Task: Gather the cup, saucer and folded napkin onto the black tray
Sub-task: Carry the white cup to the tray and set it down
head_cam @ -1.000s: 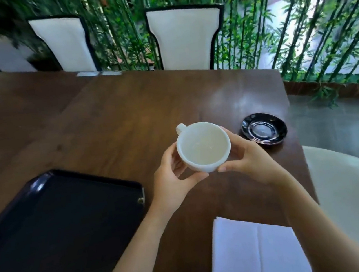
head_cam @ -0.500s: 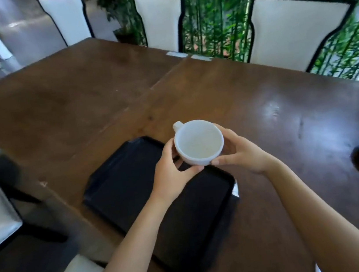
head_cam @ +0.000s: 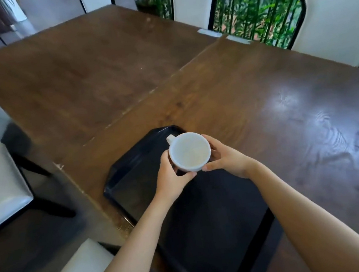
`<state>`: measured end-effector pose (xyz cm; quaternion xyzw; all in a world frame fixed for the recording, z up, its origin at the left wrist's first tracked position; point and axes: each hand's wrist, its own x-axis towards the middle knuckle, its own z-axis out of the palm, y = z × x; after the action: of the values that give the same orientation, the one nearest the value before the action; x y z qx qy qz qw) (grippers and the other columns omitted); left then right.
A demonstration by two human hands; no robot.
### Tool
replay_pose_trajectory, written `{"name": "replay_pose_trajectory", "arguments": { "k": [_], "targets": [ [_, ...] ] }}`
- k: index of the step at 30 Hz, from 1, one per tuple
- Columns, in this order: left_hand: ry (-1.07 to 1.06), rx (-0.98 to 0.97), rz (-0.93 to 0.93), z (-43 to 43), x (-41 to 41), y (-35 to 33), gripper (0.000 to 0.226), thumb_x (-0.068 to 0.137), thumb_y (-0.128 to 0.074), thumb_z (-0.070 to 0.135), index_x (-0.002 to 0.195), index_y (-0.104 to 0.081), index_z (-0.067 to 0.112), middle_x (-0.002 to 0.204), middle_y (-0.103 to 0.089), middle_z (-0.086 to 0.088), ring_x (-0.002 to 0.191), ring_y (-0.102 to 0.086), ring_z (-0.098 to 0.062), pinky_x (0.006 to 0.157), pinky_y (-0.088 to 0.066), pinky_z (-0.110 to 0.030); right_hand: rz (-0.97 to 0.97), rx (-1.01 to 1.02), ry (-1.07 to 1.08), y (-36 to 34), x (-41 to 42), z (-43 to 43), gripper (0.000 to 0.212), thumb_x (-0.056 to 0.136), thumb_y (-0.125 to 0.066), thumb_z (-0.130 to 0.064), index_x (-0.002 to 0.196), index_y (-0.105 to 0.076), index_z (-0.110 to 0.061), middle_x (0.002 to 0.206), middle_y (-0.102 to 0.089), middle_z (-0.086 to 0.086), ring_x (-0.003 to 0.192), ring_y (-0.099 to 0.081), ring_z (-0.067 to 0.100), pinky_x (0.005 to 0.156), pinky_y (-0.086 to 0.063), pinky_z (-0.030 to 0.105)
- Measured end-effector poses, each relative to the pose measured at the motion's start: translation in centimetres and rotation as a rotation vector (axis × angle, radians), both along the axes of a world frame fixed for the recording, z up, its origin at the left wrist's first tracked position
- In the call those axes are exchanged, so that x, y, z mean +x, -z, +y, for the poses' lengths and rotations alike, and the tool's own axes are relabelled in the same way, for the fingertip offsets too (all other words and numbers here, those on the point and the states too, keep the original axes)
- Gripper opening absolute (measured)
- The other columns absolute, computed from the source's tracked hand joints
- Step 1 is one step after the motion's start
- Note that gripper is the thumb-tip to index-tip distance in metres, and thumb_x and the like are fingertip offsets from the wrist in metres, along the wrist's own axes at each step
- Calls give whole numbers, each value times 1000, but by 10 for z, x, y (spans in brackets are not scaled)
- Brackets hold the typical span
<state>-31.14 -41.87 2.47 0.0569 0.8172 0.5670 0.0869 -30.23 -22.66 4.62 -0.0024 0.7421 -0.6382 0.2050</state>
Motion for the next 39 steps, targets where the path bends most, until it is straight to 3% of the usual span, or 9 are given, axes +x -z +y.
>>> {"name": "replay_pose_trajectory", "arguments": {
  "k": [3, 5, 8, 13, 18, 26, 30, 34, 39],
  "targets": [
    [-11, -1, -18, -1, -4, 12, 80, 66, -83, 16, 129, -34, 26, 113, -42, 20, 106, -47, -2, 69, -40, -3, -37, -24, 11, 11, -6, -3, 86, 75, -72, 5, 142, -29, -27, 140, -41, -2, 128, -42, 13, 102, -45, 32],
    [-19, 3, -24, 0, -3, 17, 81, 66, -83, 14, 129, -34, 23, 118, -43, 15, 111, -47, -5, 80, -43, -9, -54, -23, 4, 16, -8, -4, 83, 75, -71, 4, 140, -31, -30, 136, -43, -5, 125, -44, 10, 95, -49, 25],
    [-65, 14, -14, 6, 2, 20, 83, 66, -82, 11, 132, -33, 16, 129, -46, 3, 118, -47, -11, 95, -47, -28, -55, -10, -18, 19, -10, -6, 82, 75, -68, 7, 139, -32, -30, 137, -44, -1, 126, -45, 15, 100, -47, 32],
    [-202, 11, 27, 22, 15, 22, 85, 64, -84, 11, 132, -33, 11, 125, -43, 3, 113, -43, -6, 89, -44, -20, -63, 33, -40, 15, -16, -8, 84, 66, -59, 5, 138, -34, -29, 136, -44, 6, 125, -45, 23, 103, -44, 42],
    [-304, 30, 11, 36, 20, 25, 85, 65, -83, 13, 134, -34, 9, 132, -46, -5, 121, -48, -16, 97, -49, -34, -147, 43, 37, 21, -20, -2, 89, 77, -49, 16, 149, -14, -23, 146, -34, 0, 134, -36, 19, 103, -38, 31],
    [-328, 30, -17, 42, 23, 32, 86, 68, -81, 10, 138, -30, 10, 139, -42, -6, 127, -44, -17, 102, -45, -37, -144, 71, 66, 26, -22, 0, 88, 78, -47, 16, 149, -14, -25, 137, -39, -8, 125, -41, 13, 83, -45, 18],
    [-267, 69, -87, 36, 25, 28, 89, 72, -78, 8, 142, -24, 14, 144, -38, -4, 131, -41, -19, 103, -44, -42, -135, 104, 95, 24, -20, -1, 88, 78, -47, 16, 150, -13, -22, 148, -32, -3, 129, -36, 14, 93, -40, 24],
    [-222, 56, -134, 27, 27, 22, 94, 75, -75, 9, 147, -14, 16, 149, -34, -6, 133, -39, -19, 106, -40, -36, -141, 142, 119, 16, -19, 0, 84, 79, -50, 15, 149, -17, -17, 153, -30, 1, 138, -31, 19, 110, -34, 38],
    [-98, -219, -267, 15, 28, 4, 88, 82, -68, 18, 148, -9, 14, 147, -39, -10, 133, -41, -24, 102, -40, -38, -168, 285, 71, -6, -14, 13, 78, 82, -53, 13, 148, -24, -17, 153, -30, 3, 138, -34, 21, 109, -36, 39]
  ]
}}
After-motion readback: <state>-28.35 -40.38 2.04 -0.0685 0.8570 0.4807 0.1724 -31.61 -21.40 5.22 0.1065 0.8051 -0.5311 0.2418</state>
